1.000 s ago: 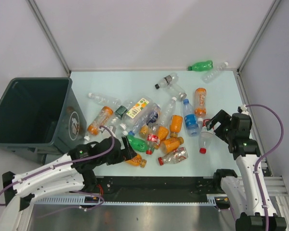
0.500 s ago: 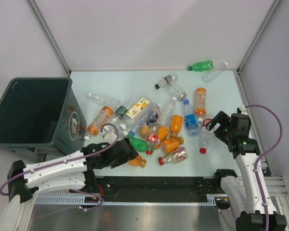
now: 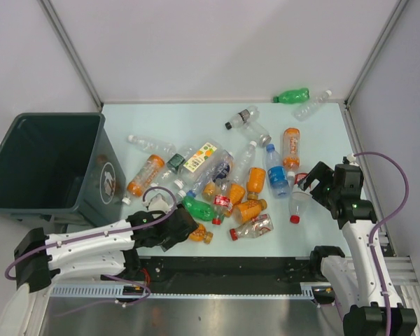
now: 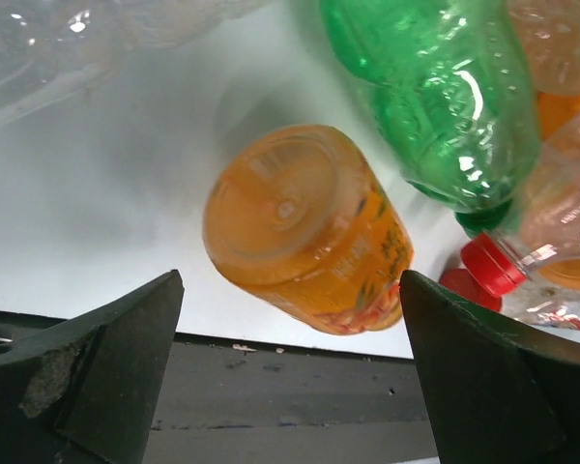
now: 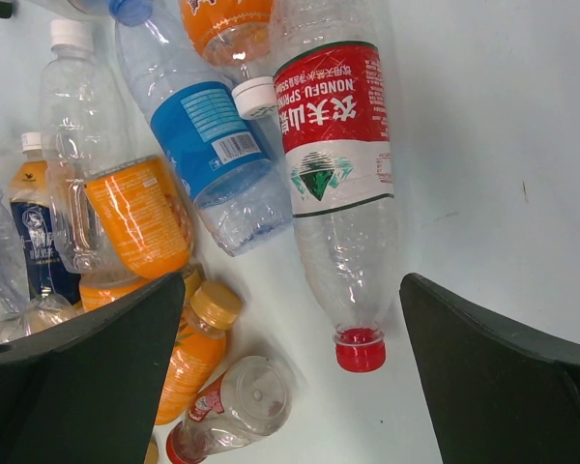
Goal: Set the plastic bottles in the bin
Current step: Pick up the plastic bottle at the center of the board.
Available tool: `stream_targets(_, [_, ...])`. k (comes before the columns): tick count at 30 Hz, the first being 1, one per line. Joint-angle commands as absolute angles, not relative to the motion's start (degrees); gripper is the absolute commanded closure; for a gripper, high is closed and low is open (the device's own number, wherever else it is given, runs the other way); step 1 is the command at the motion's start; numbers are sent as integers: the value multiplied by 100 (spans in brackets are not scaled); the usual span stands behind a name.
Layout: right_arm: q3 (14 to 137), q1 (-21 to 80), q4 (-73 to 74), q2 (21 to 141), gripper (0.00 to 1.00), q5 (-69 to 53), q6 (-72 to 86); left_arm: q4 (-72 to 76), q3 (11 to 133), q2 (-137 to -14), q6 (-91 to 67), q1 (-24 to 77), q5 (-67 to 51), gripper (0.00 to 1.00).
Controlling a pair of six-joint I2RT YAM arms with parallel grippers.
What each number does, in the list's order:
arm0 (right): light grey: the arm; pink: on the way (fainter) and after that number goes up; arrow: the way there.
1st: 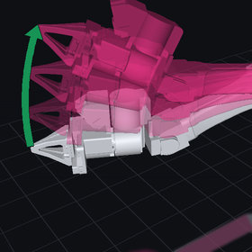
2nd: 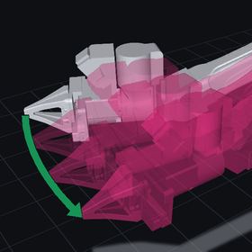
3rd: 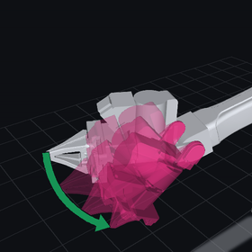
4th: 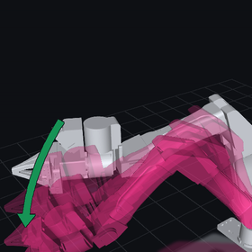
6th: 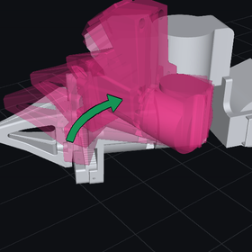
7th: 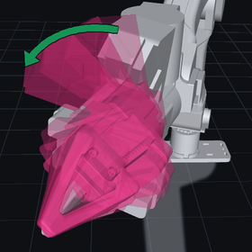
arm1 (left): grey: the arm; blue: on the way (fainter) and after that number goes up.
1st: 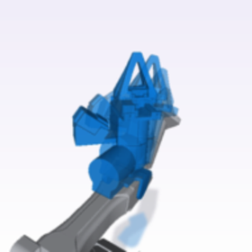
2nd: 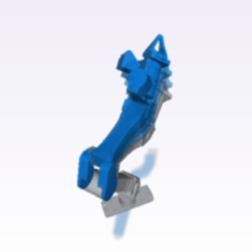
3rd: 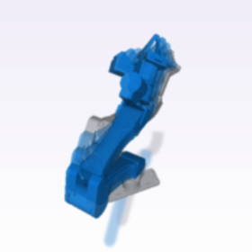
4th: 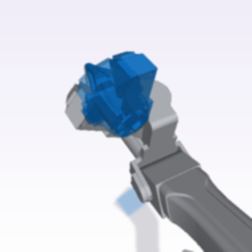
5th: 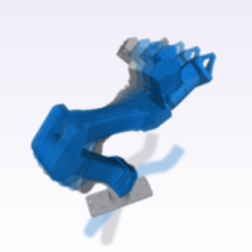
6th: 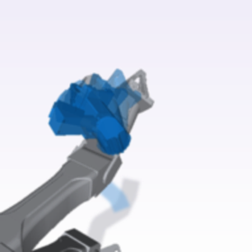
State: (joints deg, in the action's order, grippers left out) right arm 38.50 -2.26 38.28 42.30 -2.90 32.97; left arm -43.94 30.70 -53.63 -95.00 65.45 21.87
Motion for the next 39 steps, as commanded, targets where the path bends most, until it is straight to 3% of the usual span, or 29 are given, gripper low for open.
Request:
stream_targets(1, [3911, -220, 3709, 4254, 0, -325, 3252, -4219, 3015, -5475, -9730, 6574, 2250, 1])
stream_targets(17, [3920, -220, 3691, 4263, 1, -334, 3270, -4025, 3208, -6091, -9132, 6574, 2373, 3])
stream_targets(24, [3911, -220, 3744, 4271, 1, -299, 3269, -4184, 3296, -6135, -8939, 6574, 2487, 23])
stream_targets(31, [3911, -220, 3744, 4254, 1, -290, 3261, -4849, 3812, -6240, -8535, 6583, 2838, 49])
stream_targets(39, [3920, -237, 3762, 4254, 1, -185, 3199, -6107, 5360, -6521, -7700, 6847, 3691, 63])
